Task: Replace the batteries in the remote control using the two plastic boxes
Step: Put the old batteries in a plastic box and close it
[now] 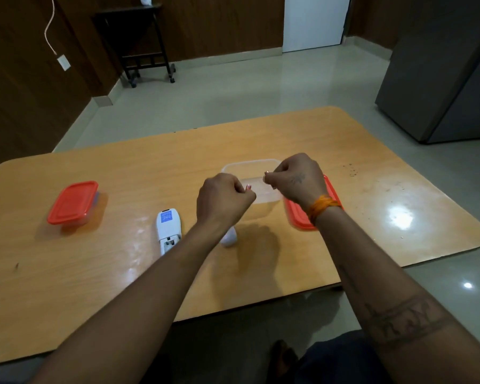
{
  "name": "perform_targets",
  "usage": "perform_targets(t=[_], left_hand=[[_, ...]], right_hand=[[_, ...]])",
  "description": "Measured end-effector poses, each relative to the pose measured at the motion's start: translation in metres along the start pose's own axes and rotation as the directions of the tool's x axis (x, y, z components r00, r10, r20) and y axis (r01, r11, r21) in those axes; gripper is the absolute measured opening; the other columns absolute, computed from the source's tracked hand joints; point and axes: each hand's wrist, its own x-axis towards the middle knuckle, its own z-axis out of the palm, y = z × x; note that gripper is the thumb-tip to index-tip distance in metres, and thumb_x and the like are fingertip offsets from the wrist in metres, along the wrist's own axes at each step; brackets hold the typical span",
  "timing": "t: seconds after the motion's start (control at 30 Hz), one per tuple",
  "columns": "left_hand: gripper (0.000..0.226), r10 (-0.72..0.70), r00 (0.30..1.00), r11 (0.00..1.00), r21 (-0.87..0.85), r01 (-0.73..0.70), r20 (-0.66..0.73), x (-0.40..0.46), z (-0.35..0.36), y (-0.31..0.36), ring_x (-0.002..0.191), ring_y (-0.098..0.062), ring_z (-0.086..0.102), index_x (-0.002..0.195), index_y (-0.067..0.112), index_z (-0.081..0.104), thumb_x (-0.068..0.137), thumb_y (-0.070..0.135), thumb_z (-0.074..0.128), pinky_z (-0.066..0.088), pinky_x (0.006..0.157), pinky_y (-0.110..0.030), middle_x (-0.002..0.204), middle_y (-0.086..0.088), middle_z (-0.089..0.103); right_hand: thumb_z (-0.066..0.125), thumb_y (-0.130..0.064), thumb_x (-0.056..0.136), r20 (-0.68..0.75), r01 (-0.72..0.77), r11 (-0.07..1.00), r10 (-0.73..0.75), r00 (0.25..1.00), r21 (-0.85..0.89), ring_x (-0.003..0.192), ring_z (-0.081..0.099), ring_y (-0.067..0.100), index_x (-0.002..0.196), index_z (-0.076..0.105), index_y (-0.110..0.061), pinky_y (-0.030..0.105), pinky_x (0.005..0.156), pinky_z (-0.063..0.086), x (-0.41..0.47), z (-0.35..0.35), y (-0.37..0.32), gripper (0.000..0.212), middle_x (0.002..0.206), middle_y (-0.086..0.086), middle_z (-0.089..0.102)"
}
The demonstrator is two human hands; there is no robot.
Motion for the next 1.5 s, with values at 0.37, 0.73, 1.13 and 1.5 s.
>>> perform_targets(t=[0.37, 0.73, 1.13, 1.5], left_hand=[[0.03, 0.019, 0.971, 0.876, 0.465, -0.132, 0.239, 0.068, 0.027, 0.017, 0.069, -0.026, 0.051, 0.069, 0.019, 0.044, 0.086, 0.019, 0.069, 0.035, 0.055, -0.029, 0.075, -0.002, 0.049], [0.019, 0.07, 0.977, 0.912, 0.384, -0.145, 0.203, 0.076, 0.021, 0.015, 0.072, -0.027, 0.063, 0.072, 0.016, 0.059, 0.082, 0.023, 0.074, 0.041, 0.054, -0.027, 0.072, -0.002, 0.058], [0.009, -0.008, 0.956, 0.757, -0.624, 0.197, 0.292, -0.034, 0.034, 0.035, 0.068, -0.014, 0.07, 0.089, 0.011, 0.08, 0.087, 0.017, 0.073, 0.058, 0.061, -0.03, 0.076, -0.002, 0.076], [0.064, -0.08, 0.901, 0.816, -0.491, 0.305, 0.427, -0.059, 0.061, 0.051, 0.12, -0.019, 0.064, 0.143, 0.012, 0.061, 0.086, 0.037, 0.078, 0.053, 0.104, -0.037, 0.133, -0.002, 0.068]], right_hand=[[0.06, -0.009, 0.093, 0.114, 0.174, 0.738, -0.132, 0.985, -0.651, 0.098, 0.069, 0.035, 0.104, 0.066, -0.012, 0.037, 0.072, 0.05, 0.043, 0.037, -0.024, 0.013, 0.11, 0.013, 0.07], [0.065, -0.013, 0.09, 0.035, 0.14, 0.811, -0.146, 0.989, -0.568, 0.077, 0.057, 0.033, 0.078, 0.055, -0.012, 0.035, 0.066, 0.045, 0.044, 0.039, -0.014, 0.015, 0.09, 0.011, 0.062], [0.07, -0.029, 0.078, -0.252, -0.222, 0.954, 0.167, 0.953, -0.204, 0.076, 0.066, 0.036, 0.081, 0.076, -0.009, 0.034, 0.064, 0.051, -0.014, -0.027, 0.07, 0.02, 0.086, 0.014, 0.075], [0.071, -0.045, 0.08, -0.145, -0.391, 0.904, 0.37, 0.918, -0.171, 0.086, 0.065, 0.04, 0.091, 0.065, -0.006, 0.039, 0.069, 0.05, -0.016, -0.032, 0.1, 0.042, 0.105, 0.022, 0.068]])
